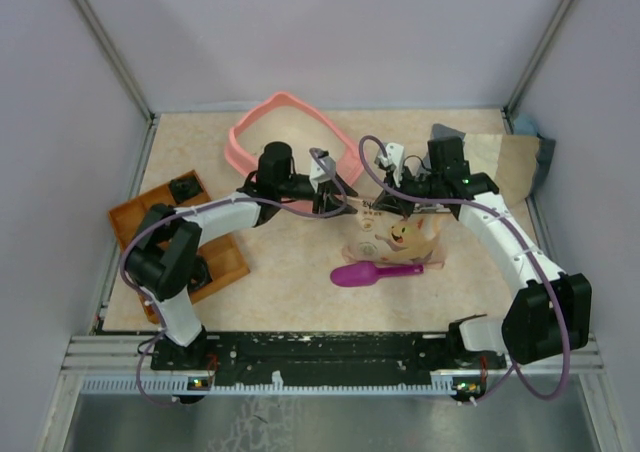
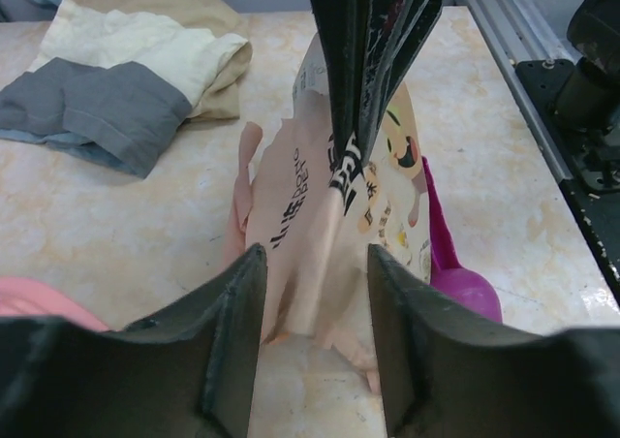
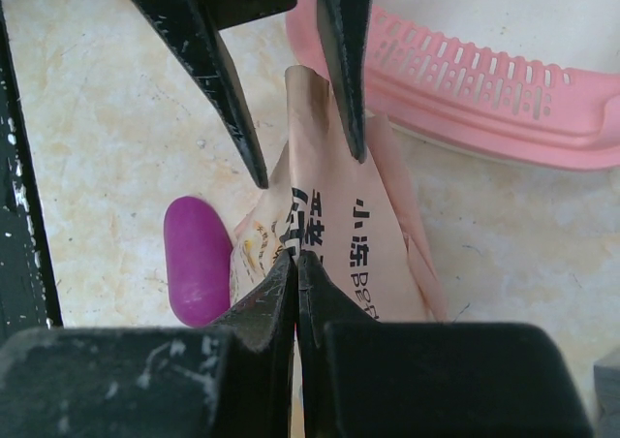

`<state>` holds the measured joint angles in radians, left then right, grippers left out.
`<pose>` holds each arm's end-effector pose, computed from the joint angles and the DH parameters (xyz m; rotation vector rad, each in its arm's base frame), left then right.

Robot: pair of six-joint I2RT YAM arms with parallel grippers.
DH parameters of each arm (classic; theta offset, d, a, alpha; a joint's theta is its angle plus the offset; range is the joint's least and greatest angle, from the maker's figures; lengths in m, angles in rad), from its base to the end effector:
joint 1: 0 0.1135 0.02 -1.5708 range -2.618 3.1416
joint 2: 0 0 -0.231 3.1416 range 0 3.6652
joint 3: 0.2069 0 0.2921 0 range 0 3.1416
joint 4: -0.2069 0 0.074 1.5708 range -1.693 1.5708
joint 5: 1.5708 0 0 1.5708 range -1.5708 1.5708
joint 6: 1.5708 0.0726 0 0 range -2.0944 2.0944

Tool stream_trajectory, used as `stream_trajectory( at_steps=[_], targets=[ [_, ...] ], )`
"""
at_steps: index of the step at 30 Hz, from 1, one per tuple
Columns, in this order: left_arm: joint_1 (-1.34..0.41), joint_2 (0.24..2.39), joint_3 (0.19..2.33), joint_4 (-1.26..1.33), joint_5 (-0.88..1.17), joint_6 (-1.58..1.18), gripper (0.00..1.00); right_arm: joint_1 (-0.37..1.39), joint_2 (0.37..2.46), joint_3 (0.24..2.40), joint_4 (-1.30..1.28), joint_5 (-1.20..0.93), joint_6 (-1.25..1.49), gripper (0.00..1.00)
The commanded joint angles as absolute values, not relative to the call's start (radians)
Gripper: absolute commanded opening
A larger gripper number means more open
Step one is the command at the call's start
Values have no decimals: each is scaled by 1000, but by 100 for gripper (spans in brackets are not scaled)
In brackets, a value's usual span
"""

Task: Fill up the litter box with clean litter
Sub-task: Remove the clamp from the cat litter bag.

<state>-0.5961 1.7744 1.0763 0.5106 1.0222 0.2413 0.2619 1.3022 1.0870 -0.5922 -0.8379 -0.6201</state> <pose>0.3245 -0.2950 0.1811 1.3611 1.1873 -1.1437 0.3101 0.1390 0.2452 -1.2609 1.7741 0.7856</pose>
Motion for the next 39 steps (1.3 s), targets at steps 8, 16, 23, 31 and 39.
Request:
stream_trajectory(
  at_steps=[8, 16, 23, 31, 39],
  targets=[
    [-626, 1726, 1126, 435, 987, 344, 0, 271, 1206, 1126, -423, -761, -329, 21],
    [-624, 1548, 1014, 398, 813, 392, 0, 271, 1117, 1147, -488, -720, -138, 48],
    [-623, 1435, 938, 370, 781, 423, 0, 271, 1001, 1106, -503, -702, -340, 55],
    [-618, 1307, 909, 317, 692, 502, 0, 271, 1004, 1165, -659, -759, -619, 56],
    [-618, 1196, 869, 229, 669, 618, 0, 271, 987, 1132, -724, -823, -779, 61]
  ],
)
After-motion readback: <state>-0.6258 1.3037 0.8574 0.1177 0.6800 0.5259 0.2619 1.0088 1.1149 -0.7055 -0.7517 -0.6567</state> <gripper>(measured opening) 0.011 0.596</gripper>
